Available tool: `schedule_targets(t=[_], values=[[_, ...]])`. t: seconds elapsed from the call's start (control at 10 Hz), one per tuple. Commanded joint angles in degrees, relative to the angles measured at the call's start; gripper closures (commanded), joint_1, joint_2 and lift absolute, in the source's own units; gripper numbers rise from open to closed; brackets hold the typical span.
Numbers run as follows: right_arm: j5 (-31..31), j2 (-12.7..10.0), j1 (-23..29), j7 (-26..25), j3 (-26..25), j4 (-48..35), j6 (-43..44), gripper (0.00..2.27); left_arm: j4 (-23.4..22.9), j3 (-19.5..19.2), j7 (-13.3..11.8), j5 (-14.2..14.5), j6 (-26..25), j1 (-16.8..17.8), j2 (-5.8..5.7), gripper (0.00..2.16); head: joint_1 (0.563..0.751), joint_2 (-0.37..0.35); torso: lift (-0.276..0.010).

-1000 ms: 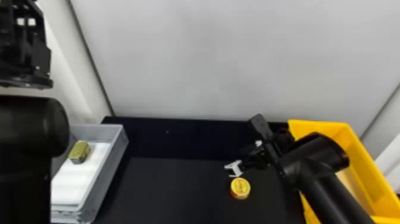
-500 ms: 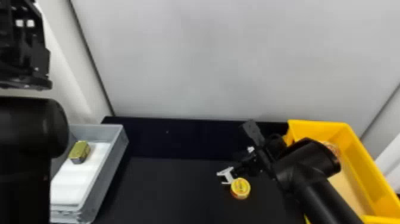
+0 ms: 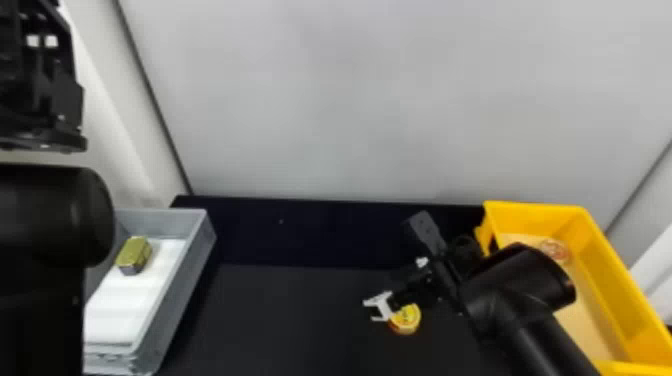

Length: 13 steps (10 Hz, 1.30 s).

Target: Pick up the round yellow can and place it in the yellow rectangular box

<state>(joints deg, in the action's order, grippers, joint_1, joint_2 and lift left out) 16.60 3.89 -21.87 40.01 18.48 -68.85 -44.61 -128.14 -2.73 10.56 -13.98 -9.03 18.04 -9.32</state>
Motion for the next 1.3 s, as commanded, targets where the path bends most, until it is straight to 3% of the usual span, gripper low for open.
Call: schedule_targets(t=[0.0,1.2], values=[[0.46,0.33,2.53,0.53,-0.28,-2.86,-1.82,0.13,0.0,0.01,-0.01,0.0,-0.03,-0.02,0.0,0.13,0.663,0.054,-0.01],[3.63,0.51,7.72,2.99,-3.62,-3.04,-3.75,0.13,-0.26,0.09,-0.01,0.0,-0.38,0.16,-0.09,0.13,0.663,0.054,-0.01]])
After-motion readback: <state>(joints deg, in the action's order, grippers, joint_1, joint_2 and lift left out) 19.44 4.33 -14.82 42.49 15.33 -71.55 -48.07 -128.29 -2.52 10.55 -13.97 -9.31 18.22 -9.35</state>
